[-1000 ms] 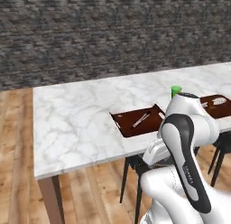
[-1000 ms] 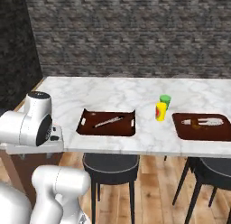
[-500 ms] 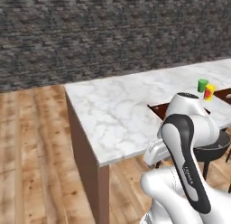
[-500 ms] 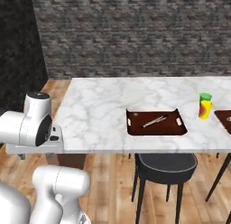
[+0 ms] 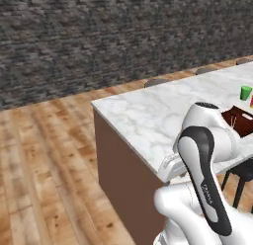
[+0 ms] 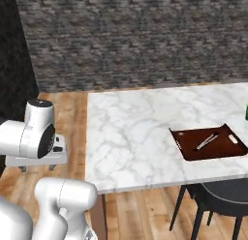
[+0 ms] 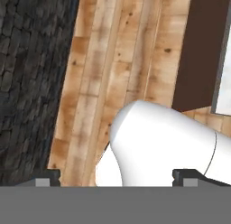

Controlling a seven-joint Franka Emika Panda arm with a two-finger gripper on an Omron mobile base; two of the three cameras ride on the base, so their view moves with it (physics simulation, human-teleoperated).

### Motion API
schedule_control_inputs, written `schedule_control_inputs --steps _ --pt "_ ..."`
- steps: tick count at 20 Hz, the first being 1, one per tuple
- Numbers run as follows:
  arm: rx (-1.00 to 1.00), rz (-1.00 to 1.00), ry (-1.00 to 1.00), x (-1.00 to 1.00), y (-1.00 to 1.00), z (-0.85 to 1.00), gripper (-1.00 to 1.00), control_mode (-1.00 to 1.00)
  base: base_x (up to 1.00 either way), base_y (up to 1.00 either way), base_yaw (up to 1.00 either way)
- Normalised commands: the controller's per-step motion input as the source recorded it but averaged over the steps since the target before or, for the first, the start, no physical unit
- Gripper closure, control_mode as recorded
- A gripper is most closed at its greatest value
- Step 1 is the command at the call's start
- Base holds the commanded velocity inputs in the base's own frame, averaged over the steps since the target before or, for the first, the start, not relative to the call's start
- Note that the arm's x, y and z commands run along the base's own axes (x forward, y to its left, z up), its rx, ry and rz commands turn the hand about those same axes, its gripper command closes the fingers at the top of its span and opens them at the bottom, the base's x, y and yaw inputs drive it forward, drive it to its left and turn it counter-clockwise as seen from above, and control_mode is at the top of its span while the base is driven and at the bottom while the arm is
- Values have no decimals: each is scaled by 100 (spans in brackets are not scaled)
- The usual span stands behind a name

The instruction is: Gather the mushroom and lime from the fridge and place them on a tray on the dining counter. Then gather the chicken drumsticks from the fridge and place them on the other tray.

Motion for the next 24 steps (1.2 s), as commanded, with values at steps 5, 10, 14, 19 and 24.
schedule_control_inputs --steps 5,10,14,19,24 --pt "0 0 0 0 0 0 -100 100 58 99 -39" --pt "0 0 0 0 0 0 -100 100 44 95 -42" --pt "0 0 0 0 0 0 -100 100 19 95 -43" --pt "0 0 0 0 0 0 -100 100 43 97 -42" --pt "0 0 0 0 0 0 -100 100 57 100 -38"
